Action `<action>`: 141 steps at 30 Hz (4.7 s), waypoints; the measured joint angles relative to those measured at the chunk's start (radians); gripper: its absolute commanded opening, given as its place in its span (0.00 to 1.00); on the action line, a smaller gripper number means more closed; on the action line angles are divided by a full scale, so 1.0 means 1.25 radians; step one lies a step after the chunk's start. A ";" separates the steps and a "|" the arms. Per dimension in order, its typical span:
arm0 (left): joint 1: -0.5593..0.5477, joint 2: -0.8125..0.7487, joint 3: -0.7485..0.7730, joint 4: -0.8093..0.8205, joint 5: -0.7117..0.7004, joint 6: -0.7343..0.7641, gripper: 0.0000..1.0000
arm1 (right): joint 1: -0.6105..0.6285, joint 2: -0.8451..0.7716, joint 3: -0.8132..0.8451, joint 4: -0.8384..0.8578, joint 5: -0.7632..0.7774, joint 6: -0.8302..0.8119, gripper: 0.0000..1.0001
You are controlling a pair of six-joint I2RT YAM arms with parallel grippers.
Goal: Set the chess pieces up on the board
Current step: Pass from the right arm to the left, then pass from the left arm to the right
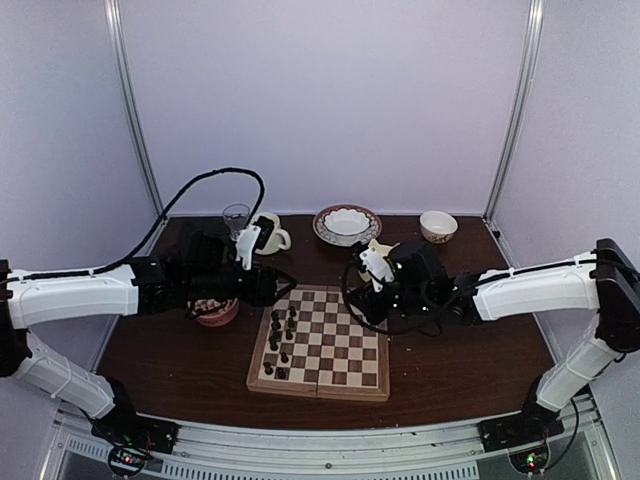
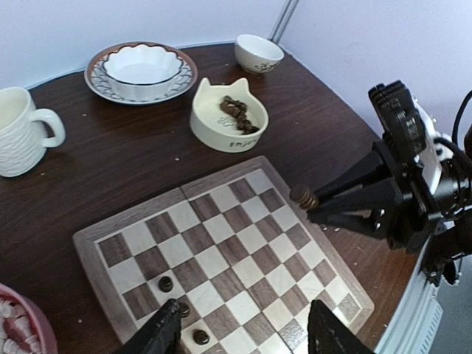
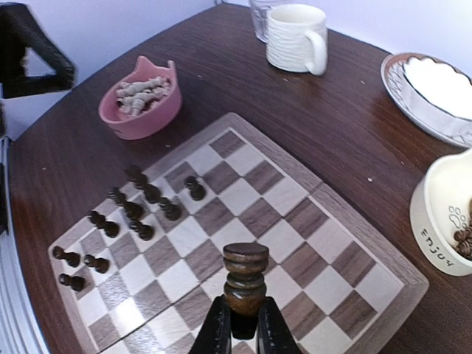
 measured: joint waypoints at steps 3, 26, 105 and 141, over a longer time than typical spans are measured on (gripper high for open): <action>0.003 0.020 -0.005 0.045 0.077 -0.016 0.57 | 0.045 -0.034 -0.033 0.054 0.016 -0.013 0.12; 0.003 0.145 -0.001 0.184 0.364 -0.109 0.42 | 0.141 -0.055 -0.049 0.146 -0.027 -0.124 0.12; 0.005 0.166 -0.125 0.681 0.516 -0.462 0.00 | 0.179 -0.201 -0.118 0.269 -0.028 -0.130 0.28; 0.056 -0.036 -0.139 0.458 0.332 -0.327 0.69 | 0.179 -0.197 0.142 -0.244 0.106 -0.092 0.00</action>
